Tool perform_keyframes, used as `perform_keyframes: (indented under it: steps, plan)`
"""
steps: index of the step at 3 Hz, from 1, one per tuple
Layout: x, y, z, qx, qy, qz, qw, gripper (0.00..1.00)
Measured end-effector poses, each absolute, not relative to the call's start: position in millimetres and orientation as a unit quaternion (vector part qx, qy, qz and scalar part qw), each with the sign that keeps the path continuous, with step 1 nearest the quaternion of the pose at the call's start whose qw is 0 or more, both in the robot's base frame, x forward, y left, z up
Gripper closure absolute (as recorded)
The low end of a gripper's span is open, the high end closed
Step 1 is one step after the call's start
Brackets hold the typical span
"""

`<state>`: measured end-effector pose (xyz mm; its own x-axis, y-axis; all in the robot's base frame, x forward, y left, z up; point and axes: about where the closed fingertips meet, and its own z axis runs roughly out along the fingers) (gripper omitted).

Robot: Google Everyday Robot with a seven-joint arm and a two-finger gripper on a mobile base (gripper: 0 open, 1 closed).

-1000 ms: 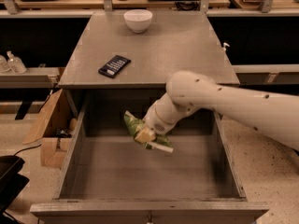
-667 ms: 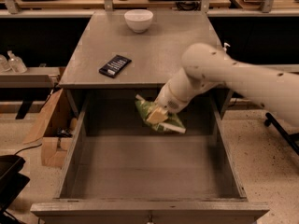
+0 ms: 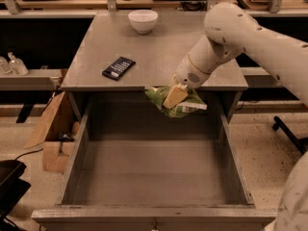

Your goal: Pick green jalapeno chip bag from top drawer and place on counter

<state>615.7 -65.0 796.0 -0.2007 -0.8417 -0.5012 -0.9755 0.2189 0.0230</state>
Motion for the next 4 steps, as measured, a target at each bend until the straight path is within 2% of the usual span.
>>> perform_keyframes:
  steps: [1, 2, 4]
  plan:
    - [616, -65, 796, -0.601, 0.756, 0.171, 0.196, 1.0]
    - [592, -60, 790, -0.612, 0.746, 0.186, 0.185, 1.0]
    - [518, -80, 828, -0.623, 0.743, 0.176, 0.172, 1.0]
